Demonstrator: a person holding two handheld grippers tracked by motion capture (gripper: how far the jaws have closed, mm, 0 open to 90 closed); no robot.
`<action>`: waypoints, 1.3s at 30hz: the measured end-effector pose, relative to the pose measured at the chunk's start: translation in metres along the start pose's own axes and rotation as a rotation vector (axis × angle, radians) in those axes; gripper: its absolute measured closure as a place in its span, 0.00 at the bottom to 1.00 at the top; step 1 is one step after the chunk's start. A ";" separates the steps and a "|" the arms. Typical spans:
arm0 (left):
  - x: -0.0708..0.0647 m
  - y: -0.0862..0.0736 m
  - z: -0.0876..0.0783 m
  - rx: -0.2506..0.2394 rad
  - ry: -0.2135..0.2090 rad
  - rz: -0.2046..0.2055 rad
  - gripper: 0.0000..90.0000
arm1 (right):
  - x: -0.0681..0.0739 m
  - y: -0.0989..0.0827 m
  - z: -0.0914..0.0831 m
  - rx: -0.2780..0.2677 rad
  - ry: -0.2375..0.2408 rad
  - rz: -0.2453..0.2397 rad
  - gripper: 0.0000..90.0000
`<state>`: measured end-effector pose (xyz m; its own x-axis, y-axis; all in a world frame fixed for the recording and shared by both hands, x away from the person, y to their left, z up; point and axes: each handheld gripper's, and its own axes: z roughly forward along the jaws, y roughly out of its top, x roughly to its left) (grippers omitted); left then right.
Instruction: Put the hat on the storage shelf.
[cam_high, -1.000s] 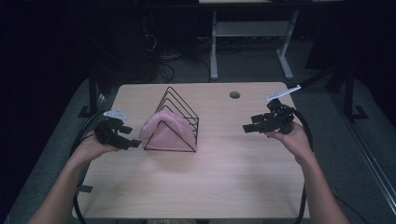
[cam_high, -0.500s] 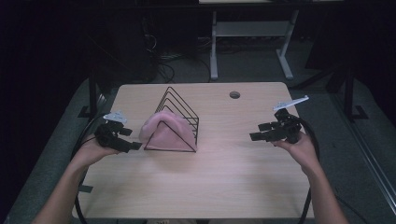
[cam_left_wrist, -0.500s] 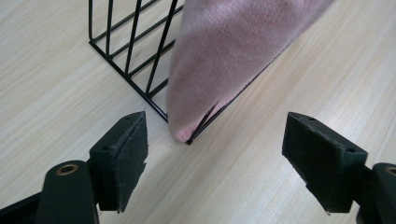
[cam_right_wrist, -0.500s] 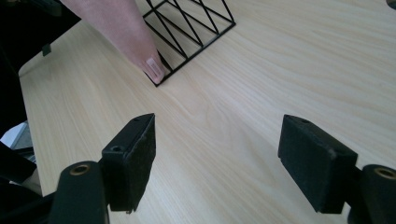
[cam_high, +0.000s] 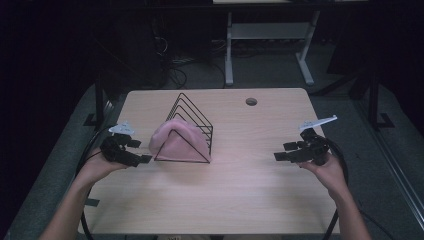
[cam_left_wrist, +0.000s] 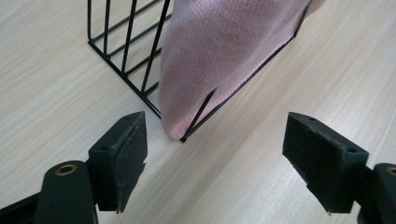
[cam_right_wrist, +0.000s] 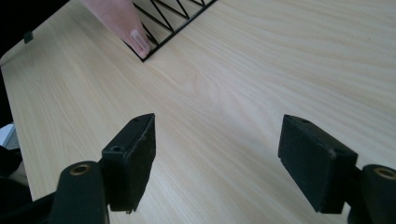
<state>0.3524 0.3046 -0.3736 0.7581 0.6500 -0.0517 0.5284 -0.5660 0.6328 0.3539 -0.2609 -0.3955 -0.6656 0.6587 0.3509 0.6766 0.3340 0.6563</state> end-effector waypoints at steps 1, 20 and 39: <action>-0.001 -0.001 0.000 -0.005 0.001 -0.001 0.25 | 0.000 -0.002 0.000 0.000 -0.001 0.001 0.30; -0.017 -0.029 0.002 -0.053 0.015 -0.049 0.25 | -0.005 -0.056 -0.008 -0.006 -0.053 0.052 0.30; -0.042 -0.055 0.015 -0.101 0.068 -0.091 0.25 | 0.010 -0.106 -0.014 -0.033 -0.103 0.049 0.28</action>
<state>0.2974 0.3007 -0.4176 0.6796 0.7309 -0.0626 0.5499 -0.4511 0.7029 0.2706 -0.2987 -0.4526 -0.5952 0.7398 0.3138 0.6955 0.2787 0.6622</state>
